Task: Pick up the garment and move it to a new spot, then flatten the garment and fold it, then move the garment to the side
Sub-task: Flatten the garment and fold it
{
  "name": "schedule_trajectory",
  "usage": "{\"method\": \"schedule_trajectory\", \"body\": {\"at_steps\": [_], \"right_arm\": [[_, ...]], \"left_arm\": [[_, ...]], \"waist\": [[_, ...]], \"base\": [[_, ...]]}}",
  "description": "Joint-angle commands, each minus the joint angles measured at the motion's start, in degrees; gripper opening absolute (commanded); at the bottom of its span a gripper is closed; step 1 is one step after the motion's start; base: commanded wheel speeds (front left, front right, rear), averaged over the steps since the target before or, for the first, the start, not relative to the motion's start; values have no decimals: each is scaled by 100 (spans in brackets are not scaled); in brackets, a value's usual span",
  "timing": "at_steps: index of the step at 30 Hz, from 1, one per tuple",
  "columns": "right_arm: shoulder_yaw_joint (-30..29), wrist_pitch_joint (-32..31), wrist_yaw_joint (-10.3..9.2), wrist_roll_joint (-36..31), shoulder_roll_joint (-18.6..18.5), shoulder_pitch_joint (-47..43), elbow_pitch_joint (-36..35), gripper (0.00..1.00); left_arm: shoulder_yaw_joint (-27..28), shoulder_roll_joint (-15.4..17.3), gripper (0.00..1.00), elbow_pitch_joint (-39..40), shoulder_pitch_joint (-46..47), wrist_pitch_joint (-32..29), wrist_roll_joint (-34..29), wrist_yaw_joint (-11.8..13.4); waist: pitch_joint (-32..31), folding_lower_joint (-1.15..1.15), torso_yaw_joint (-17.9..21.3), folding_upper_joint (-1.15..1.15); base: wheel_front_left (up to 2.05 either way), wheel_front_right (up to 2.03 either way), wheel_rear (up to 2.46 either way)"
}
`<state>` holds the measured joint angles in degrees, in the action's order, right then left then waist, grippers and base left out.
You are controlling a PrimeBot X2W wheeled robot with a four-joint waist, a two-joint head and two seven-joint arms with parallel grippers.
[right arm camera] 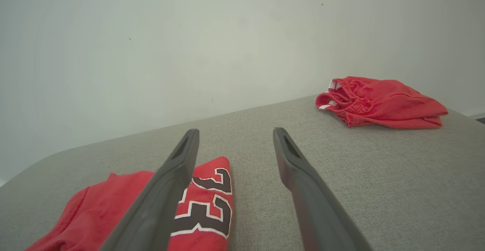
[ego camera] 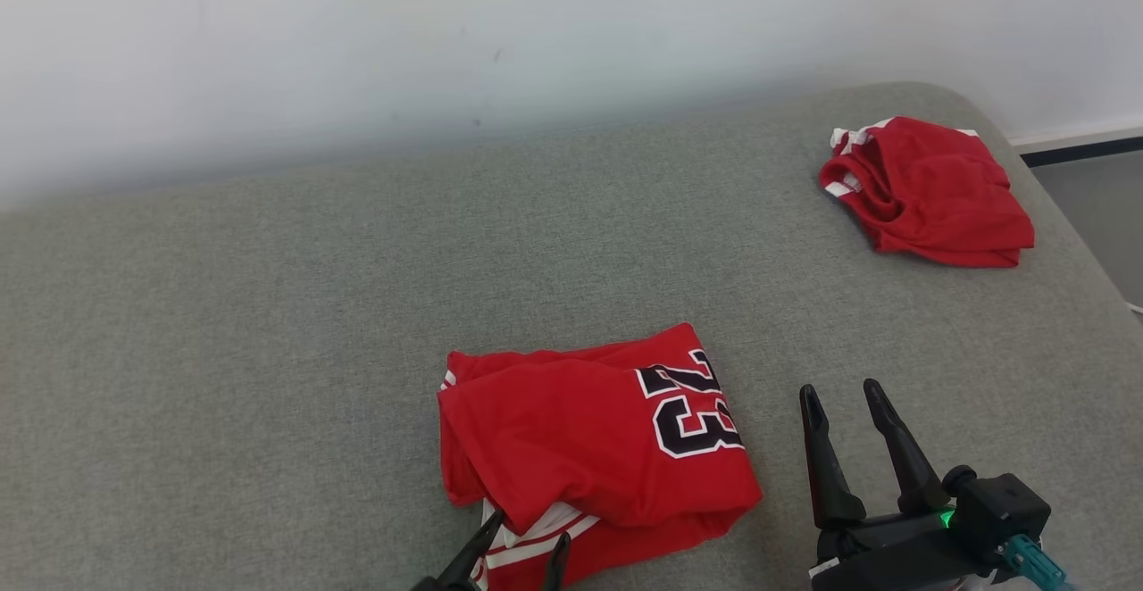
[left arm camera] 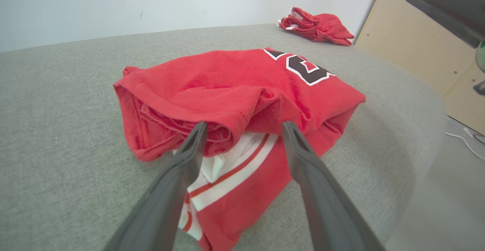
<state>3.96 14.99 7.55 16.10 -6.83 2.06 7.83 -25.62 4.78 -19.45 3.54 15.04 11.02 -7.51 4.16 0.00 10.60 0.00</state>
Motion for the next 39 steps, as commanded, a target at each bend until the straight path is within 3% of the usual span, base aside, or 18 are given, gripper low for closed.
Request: {"method": "schedule_trajectory", "body": {"at_steps": [1, 2, 3, 5, 6, 7, 24, 25, 26, 27, 34, 39], "right_arm": [[13, 23, -17, -30, 14, 28, 1, 100], [11, 23, -17, -33, 13, 26, 4, 100], [10, 23, -17, -37, 11, 20, 9, 100], [-3, 23, -17, -49, 12, 9, 12, 100], [-3, 23, -17, -49, 12, 9, 12, 100], [-12, 23, -17, -53, 13, 2, 12, 100], [-97, 23, -17, -60, -18, -135, 43, 100], [-98, 23, -17, -57, -22, -135, 56, 100], [-100, 23, -17, -54, -27, -133, 66, 100], [-97, 23, -17, -52, -28, -129, 73, 100], [-132, 23, -17, -37, -48, -131, 78, 100], [-212, 23, -17, -41, -18, -168, 27, 100]], "left_arm": [[11, 38, 100, -33, 65, 17, 64, 8], [33, 38, 96, -43, 83, 17, 82, 7], [56, 32, 58, -71, 85, 17, 116, 7], [55, 36, 23, -132, 112, 17, 95, 7], [55, 36, 23, -132, 112, 17, 95, 7], [59, 37, 0, -155, 129, 17, 104, 7], [-155, 386, 0, 49, -342, 17, 157, 7], [-184, 397, 22, 27, -334, 17, 160, 7], [-179, 383, 53, 17, -314, 17, 172, 7], [-148, 353, 100, -5, -302, 17, 200, 7], [251, 178, 100, 347, -356, 17, 132, 41], [835, 117, 100, 853, -545, 17, 101, 143]], "waist": [[7, 0, 35, 0], [2, 0, 43, 0], [-5, 0, 46, 0], [-17, 0, 47, 0], [-17, 0, 47, 0], [-26, 0, 41, 0], [-150, 0, -297, 0], [-148, 0, -304, 0], [-148, 0, -311, 0], [-147, 0, -315, 0], [-165, 0, -328, 0], [-200, 0, -388, 0]], "base": [[0, 0, 0], [0, 0, 0], [0, 0, 0], [0, 0, 0], [0, 0, 0], [0, 0, 0], [0, 0, 0], [0, 0, 0], [0, 0, 0], [0, 0, 0], [0, 0, 0], [0, 0, 0]]}}
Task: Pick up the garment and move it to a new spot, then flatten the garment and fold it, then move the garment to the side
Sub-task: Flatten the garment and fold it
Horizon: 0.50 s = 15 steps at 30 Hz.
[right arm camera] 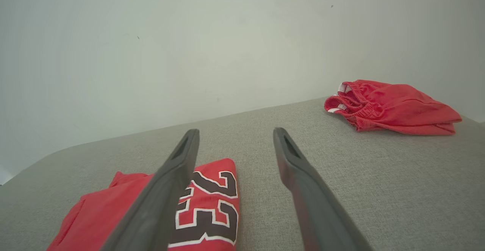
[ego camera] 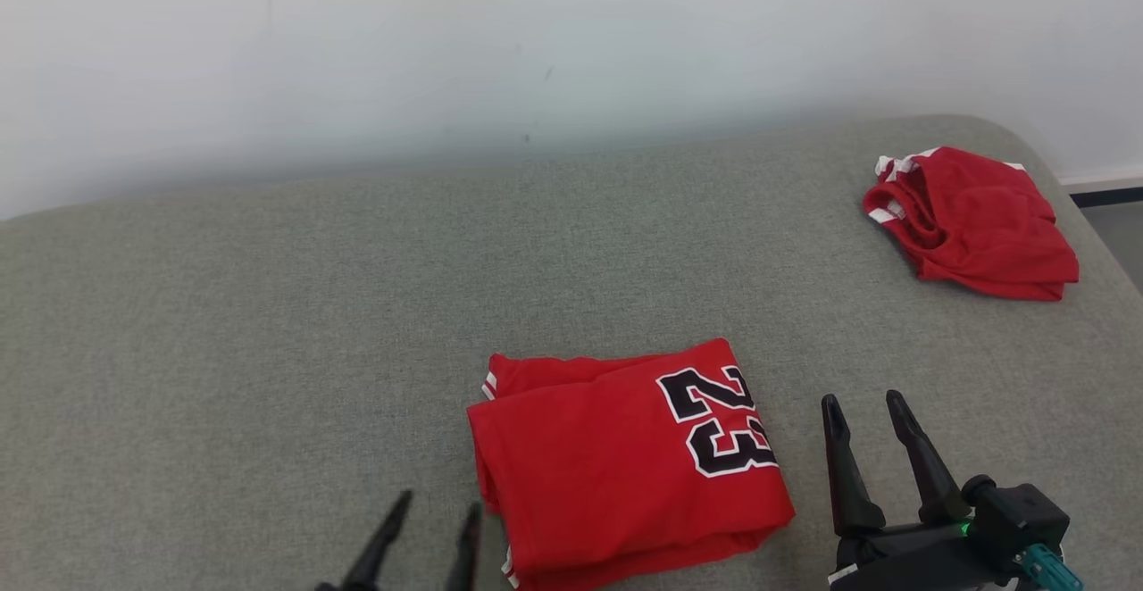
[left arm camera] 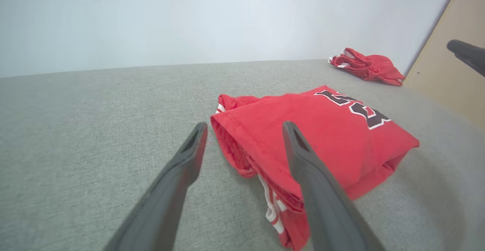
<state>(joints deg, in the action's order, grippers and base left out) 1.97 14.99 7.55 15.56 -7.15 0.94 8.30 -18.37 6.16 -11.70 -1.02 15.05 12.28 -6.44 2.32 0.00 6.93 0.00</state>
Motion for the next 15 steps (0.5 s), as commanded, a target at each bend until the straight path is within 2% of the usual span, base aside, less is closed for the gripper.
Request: {"method": "schedule_trajectory", "body": {"at_steps": [1, 10, 15], "right_arm": [[-34, 23, -17, 16, 23, -57, -38, 100], [-111, 24, -17, 0, 31, -75, -77, 100], [-132, 24, -17, -20, 28, -73, -73, 100]], "left_arm": [[241, -25, 100, 162, -125, 16, -50, 53], [1524, 81, 100, 661, -295, 16, -222, 224], [1996, 100, 100, 771, -337, 16, -283, 193]], "waist": [[-25, 0, -33, 0], [-97, 0, -135, 0], [-144, 0, -168, 0]], "base": [[0, 0, 0], [0, 0, 0], [0, 0, 0]]}}
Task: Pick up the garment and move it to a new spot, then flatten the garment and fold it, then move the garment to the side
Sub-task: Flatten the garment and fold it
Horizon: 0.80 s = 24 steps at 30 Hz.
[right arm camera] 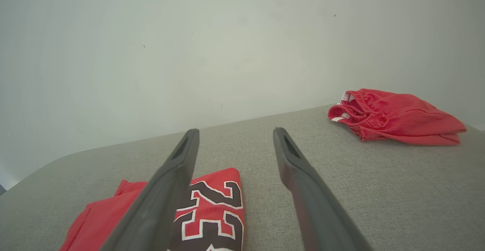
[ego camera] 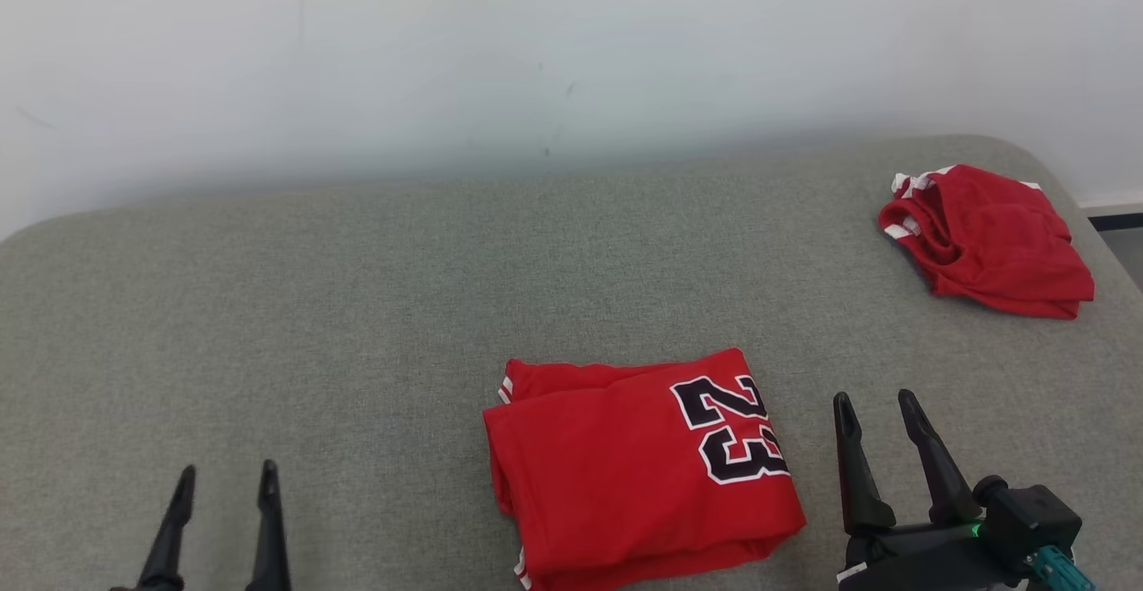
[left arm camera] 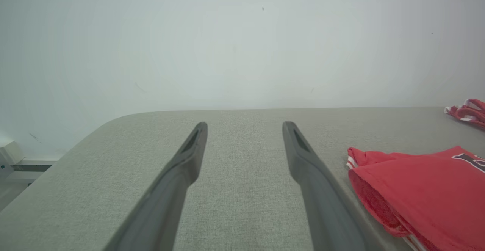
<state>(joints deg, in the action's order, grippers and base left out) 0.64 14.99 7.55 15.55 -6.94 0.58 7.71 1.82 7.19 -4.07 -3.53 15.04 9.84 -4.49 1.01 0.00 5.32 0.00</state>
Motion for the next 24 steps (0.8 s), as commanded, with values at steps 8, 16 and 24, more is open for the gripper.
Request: {"method": "schedule_trajectory", "body": {"at_steps": [8, 16, 24], "right_arm": [[-34, 24, -17, -53, -3, -107, 60, 100], [-67, 23, -17, -181, 10, -226, 246, 100], [-101, 23, -17, -323, 7, -240, 431, 100]], "left_arm": [[444, -53, 100, -212, -236, 17, -81, -96], [419, 80, 100, -586, -346, 17, -377, -144], [384, 169, 100, -611, -383, 17, -424, -198]], "waist": [[-163, 0, -59, 0], [-286, 0, -151, 0], [-355, 0, -225, 0]], "base": [[0, 0, 0], [0, 0, 0], [0, 0, 0]]}}
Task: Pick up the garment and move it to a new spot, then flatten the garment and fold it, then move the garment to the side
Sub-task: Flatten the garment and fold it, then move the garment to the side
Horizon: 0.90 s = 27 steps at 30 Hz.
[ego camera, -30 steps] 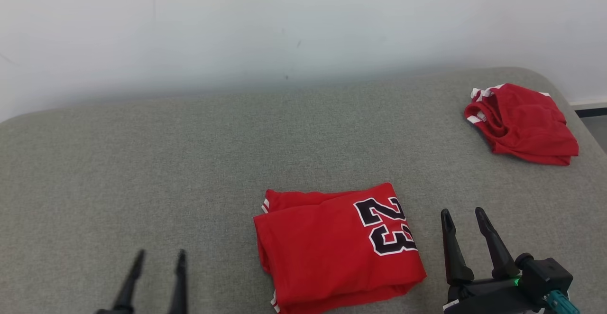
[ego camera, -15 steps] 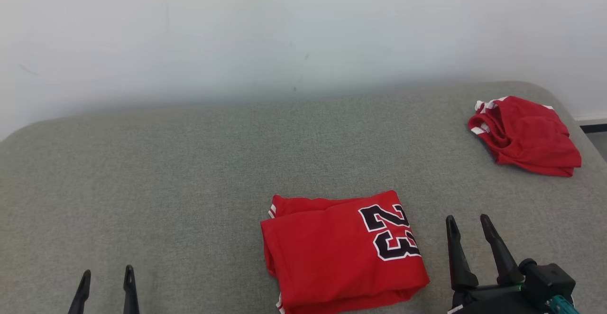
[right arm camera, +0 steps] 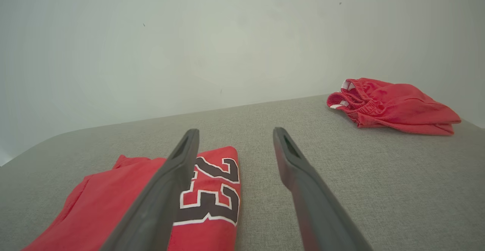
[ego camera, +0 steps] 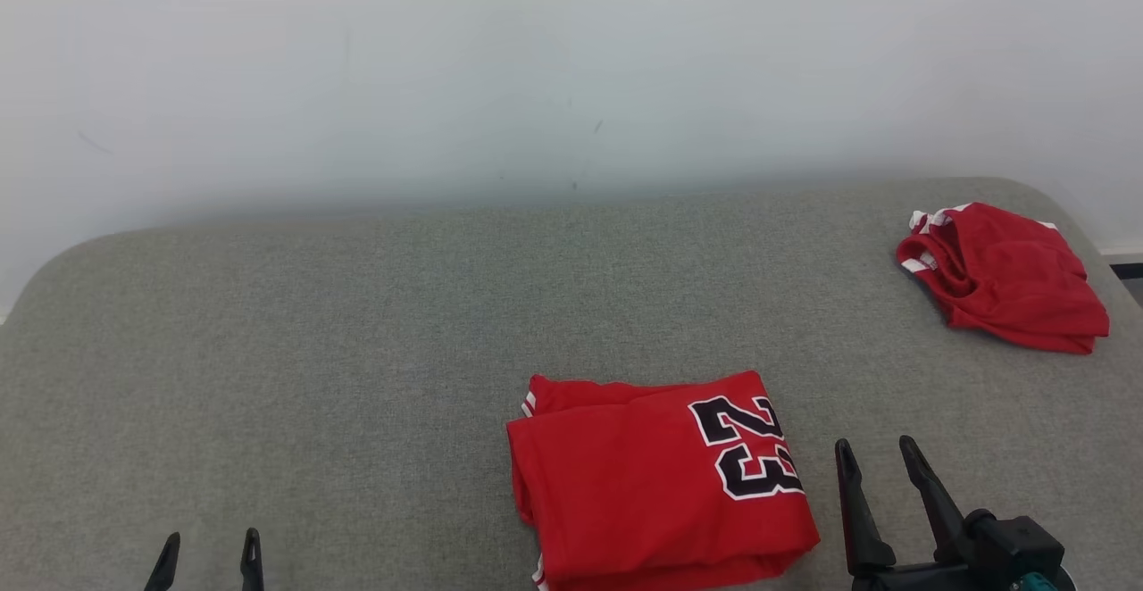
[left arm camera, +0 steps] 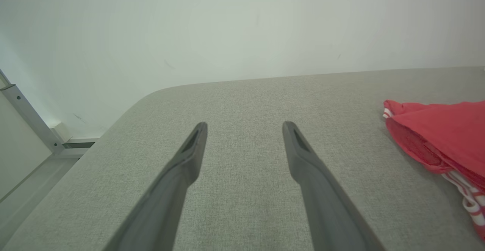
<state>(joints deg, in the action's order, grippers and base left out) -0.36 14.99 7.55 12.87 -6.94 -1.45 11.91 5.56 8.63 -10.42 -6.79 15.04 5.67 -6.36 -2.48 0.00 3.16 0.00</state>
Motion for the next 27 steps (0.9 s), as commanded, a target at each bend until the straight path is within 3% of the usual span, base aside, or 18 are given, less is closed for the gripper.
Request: {"method": "schedule_trajectory", "body": {"at_steps": [1, 27], "right_arm": [[5, 23, -17, -76, -1, -42, 36, 100], [45, 24, -17, -242, 28, 43, 134, 100]], "left_arm": [[18, 19, 100, 43, -61, 17, 1, -7], [174, -257, 100, 494, -183, 17, 141, -56]], "waist": [[-10, 0, -16, 0], [-22, 0, -59, 0]], "base": [[0, 0, 0], [0, 0, 0]]}}
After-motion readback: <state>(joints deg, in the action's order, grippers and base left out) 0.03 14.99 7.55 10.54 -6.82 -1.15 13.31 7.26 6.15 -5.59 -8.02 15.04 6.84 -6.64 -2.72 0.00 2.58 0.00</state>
